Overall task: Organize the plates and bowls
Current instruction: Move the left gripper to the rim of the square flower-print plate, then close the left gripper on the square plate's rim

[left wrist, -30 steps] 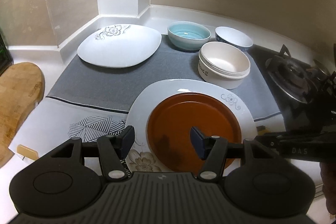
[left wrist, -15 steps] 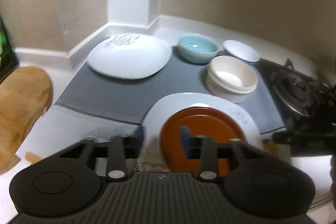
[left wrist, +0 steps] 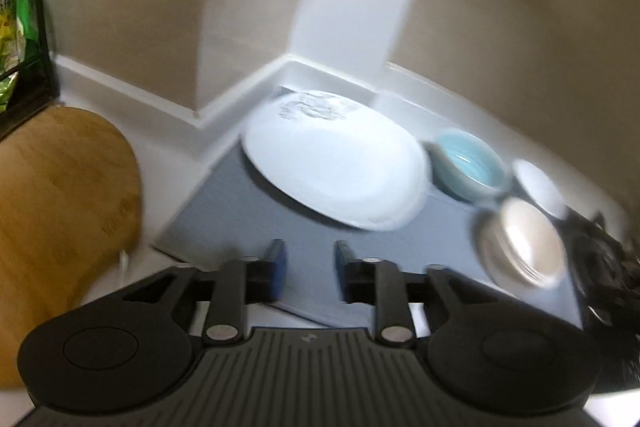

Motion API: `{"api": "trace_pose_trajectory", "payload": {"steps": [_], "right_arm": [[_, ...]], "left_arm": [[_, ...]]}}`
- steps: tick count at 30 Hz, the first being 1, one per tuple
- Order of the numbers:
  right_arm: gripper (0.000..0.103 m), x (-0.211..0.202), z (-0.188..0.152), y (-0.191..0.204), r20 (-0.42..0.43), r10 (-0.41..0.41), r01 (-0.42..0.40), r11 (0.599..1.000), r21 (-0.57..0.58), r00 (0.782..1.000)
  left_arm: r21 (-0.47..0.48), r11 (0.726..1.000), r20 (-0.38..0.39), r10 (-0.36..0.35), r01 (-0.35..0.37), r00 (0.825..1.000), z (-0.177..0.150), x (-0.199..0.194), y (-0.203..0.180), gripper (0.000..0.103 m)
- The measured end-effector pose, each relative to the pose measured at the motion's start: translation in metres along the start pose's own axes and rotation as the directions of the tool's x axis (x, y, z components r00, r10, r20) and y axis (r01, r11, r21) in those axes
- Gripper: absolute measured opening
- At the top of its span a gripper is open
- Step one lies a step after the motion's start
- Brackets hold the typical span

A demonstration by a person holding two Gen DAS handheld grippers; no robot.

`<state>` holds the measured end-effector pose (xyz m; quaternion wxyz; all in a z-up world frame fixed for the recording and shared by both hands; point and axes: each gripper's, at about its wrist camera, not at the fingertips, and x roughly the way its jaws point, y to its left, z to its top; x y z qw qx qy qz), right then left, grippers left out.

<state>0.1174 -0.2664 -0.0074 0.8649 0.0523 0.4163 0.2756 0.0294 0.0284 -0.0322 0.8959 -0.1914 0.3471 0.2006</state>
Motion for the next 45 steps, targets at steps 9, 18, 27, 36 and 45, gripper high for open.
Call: {"api": "trace_pose_trajectory", "payload": {"steps": [9,18,27,36,45], "right_arm": [[0.020,0.004,0.015,0.021,0.020,-0.077,0.076,0.995,0.060,0.997],[0.020,-0.002,0.012,0.026,0.049,-0.171,0.163,0.978,0.132,0.984],[0.020,0.015,0.016,0.051,0.012,-0.164,0.161,0.981,0.112,0.986],[0.020,0.053,0.038,0.087,0.002,-0.092,0.092,0.995,0.048,0.996],[0.020,0.084,0.056,0.112,-0.029,-0.041,0.041,0.999,0.001,0.999]], "left_arm": [[-0.227,0.973,-0.030,-0.053,0.044,0.998,0.057,0.073,0.044,0.059],[-0.294,0.956,-0.088,-0.046,0.019,0.995,0.070,0.119,0.052,0.054],[-0.197,0.980,-0.127,-0.013,-0.013,0.992,0.066,0.130,0.050,0.022],[-0.092,0.993,-0.164,-0.082,0.067,0.983,0.053,0.101,0.061,0.020],[-0.147,0.987,-0.166,-0.095,0.071,0.982,0.056,0.101,0.068,0.022]]}}
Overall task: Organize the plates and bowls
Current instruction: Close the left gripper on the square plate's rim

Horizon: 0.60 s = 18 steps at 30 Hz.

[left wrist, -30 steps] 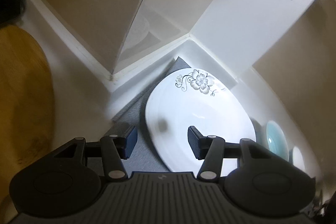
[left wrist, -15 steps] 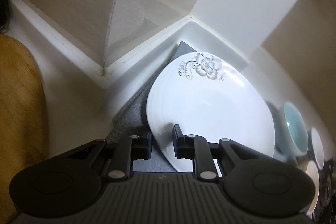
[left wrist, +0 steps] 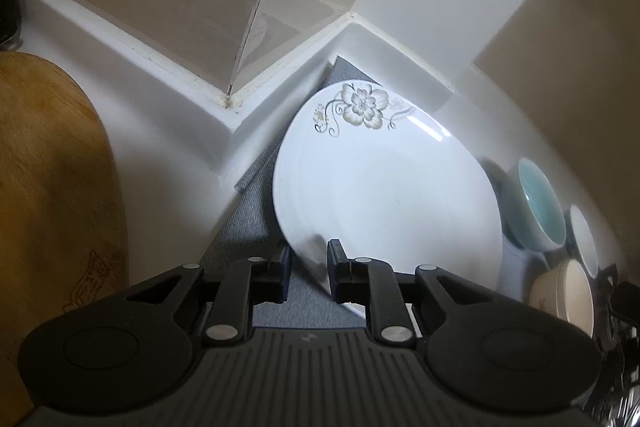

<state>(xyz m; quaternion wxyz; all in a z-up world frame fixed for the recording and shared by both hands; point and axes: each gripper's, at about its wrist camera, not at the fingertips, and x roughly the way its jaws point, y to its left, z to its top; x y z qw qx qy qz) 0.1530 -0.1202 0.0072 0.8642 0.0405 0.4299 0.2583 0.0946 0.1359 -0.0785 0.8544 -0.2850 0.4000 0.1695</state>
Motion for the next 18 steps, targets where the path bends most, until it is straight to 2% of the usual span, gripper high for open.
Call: {"api": "trace_pose_trajectory", "payload": {"steps": [4,9,18], "right_arm": [[0.020,0.000,0.003,0.001,-0.002,-0.010,0.010,1.000,-0.015,1.000],[0.020,0.005,0.001,0.000,-0.016,-0.025,0.025,1.000,-0.012,1.000],[0.020,0.018,0.000,0.005,-0.025,-0.042,0.042,0.999,-0.005,0.999]], "left_arm": [[-0.015,1.000,-0.013,-0.012,0.011,1.000,0.000,0.007,0.003,0.024],[0.077,0.997,0.013,0.010,-0.011,1.000,-0.005,-0.002,0.000,0.022],[0.110,0.993,-0.016,-0.027,0.029,1.000,-0.009,-0.013,0.020,0.021]]}}
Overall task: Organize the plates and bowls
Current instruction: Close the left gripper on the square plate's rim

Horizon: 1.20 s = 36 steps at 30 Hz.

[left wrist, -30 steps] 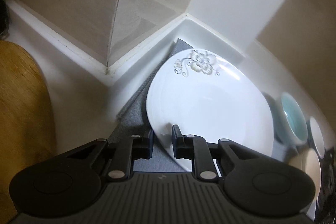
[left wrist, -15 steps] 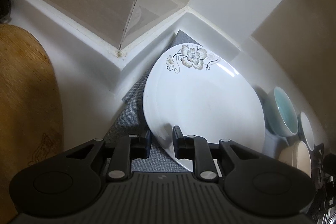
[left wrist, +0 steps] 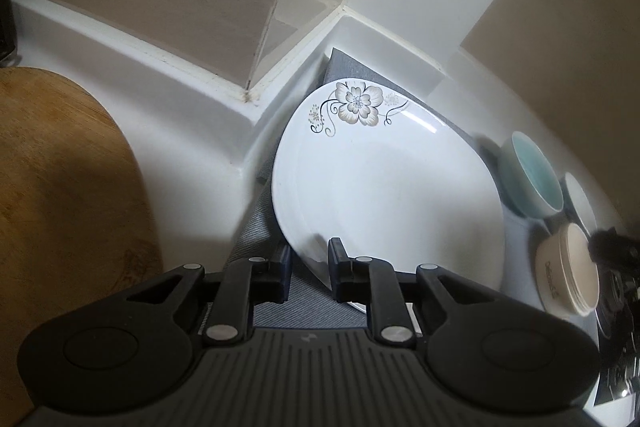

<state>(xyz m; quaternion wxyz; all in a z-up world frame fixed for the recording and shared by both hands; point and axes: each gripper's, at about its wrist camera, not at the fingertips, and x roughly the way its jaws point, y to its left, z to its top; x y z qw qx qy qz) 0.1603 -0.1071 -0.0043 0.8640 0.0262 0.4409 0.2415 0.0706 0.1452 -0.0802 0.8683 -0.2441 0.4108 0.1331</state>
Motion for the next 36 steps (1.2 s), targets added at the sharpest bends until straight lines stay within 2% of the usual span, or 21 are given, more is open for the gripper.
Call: {"api": "trace_pose_trajectory", "payload": {"steps": [9,16,19,28,36], "right_arm": [[0.020,0.043,0.018,0.000,-0.025,-0.023,0.022,0.999,-0.034,0.999],[0.021,0.085,0.026,-0.007,-0.116,-0.044,0.043,0.999,-0.007,0.992],[0.021,0.097,0.023,-0.011,-0.158,-0.054,0.057,0.998,0.014,0.986],[0.022,0.108,0.021,-0.009,-0.192,-0.049,0.052,0.999,0.011,0.980],[0.022,0.106,0.023,-0.010,-0.190,-0.050,0.051,0.999,-0.001,0.981]], "left_arm": [[0.023,1.000,0.035,0.015,-0.016,0.999,0.012,-0.006,0.010,0.023],[0.119,0.991,0.072,0.059,-0.068,0.996,0.021,0.002,-0.005,0.023],[0.168,0.984,0.063,0.048,-0.058,0.997,0.018,0.002,-0.012,0.023],[0.157,0.987,0.056,0.034,-0.042,0.998,0.025,0.015,-0.013,0.027],[0.255,0.966,0.047,0.040,-0.050,0.998,0.016,0.015,-0.024,0.026]]}}
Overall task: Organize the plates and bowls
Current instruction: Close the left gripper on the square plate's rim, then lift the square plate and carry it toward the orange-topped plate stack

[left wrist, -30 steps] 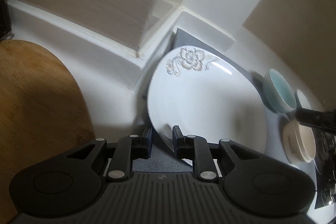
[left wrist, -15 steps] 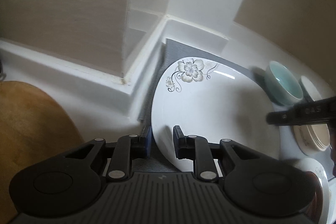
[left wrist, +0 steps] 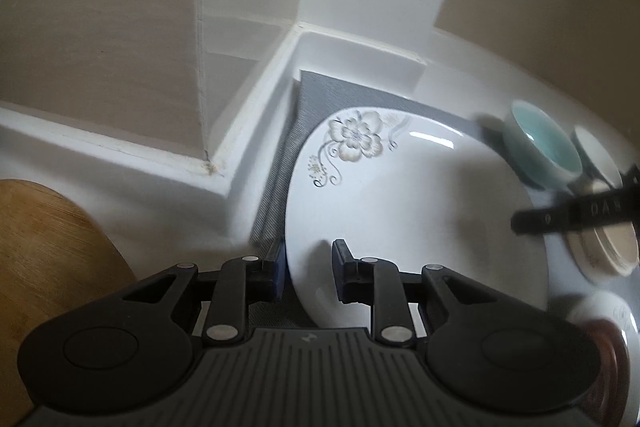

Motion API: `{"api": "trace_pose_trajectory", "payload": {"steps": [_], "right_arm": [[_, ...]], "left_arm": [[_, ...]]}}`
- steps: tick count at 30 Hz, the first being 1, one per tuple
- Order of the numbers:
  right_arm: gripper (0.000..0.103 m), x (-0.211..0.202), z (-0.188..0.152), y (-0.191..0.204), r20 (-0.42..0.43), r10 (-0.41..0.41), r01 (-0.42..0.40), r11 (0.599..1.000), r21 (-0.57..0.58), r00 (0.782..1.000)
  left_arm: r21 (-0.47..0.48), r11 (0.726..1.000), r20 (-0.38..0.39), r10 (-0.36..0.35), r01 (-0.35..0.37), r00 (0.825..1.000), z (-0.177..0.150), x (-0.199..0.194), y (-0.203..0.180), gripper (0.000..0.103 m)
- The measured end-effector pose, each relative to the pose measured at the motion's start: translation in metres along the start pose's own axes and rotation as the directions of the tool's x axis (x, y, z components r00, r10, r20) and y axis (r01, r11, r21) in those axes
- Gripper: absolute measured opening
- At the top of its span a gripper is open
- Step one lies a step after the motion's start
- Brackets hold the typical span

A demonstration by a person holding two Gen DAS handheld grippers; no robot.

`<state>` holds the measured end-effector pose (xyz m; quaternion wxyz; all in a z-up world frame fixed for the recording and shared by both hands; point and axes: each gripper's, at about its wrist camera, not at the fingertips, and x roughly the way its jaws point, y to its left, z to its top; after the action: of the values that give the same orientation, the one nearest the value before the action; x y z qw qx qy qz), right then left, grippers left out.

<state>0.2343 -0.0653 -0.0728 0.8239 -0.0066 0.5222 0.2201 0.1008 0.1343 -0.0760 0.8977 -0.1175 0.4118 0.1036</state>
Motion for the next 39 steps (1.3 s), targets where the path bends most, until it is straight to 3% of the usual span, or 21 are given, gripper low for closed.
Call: {"api": "trace_pose_trajectory", "payload": {"steps": [10,18,29,39], "right_arm": [[0.024,-0.018,0.002,-0.005,0.095,-0.013,0.013,1.000,0.002,0.995],[0.026,-0.002,0.001,-0.013,0.031,-0.069,0.069,0.997,0.022,0.997],[0.028,0.010,0.001,-0.021,-0.013,0.000,0.000,0.998,0.057,1.000],[0.029,0.014,-0.009,-0.017,-0.027,0.013,-0.012,0.999,0.047,1.000]], "left_arm": [[-0.048,0.999,0.004,0.002,-0.002,1.000,0.009,0.005,0.008,0.026],[-0.047,0.999,0.007,-0.017,0.018,1.000,0.014,0.014,0.005,0.025],[0.003,0.999,-0.001,-0.051,0.051,0.999,0.016,0.021,0.005,0.025],[0.055,0.997,0.013,-0.048,0.047,0.999,0.021,0.029,0.005,0.024]]}}
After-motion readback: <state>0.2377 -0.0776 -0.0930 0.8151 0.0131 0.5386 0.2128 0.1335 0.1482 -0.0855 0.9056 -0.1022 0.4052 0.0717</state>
